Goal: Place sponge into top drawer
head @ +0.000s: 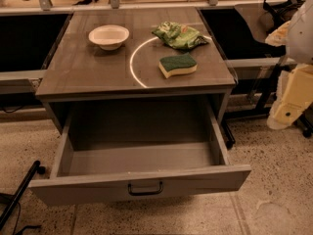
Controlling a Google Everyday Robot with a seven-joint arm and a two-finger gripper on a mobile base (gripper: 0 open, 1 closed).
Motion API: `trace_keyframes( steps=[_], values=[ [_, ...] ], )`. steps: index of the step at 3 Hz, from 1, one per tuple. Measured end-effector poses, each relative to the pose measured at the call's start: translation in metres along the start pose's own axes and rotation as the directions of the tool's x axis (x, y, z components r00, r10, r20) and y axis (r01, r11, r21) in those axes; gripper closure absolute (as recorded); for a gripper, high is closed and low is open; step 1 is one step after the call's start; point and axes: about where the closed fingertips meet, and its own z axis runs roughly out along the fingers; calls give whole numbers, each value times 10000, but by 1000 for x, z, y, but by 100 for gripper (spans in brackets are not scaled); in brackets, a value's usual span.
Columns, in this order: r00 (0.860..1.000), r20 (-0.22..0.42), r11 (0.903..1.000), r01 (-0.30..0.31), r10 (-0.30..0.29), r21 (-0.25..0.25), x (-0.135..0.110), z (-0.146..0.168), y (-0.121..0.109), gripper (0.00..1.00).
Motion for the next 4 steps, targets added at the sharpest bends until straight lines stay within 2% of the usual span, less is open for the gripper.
trace_keyframes(
  steps=[2, 3, 4],
  values=[
    [9994, 238, 9996, 245, -242, -145, -10, 11, -7, 0],
    [9951, 875, 9980, 490, -454, -393, -29, 38, -26, 0],
    [9878, 1495, 9974, 505, -424, -509, -47, 68, -50, 0]
  ],
)
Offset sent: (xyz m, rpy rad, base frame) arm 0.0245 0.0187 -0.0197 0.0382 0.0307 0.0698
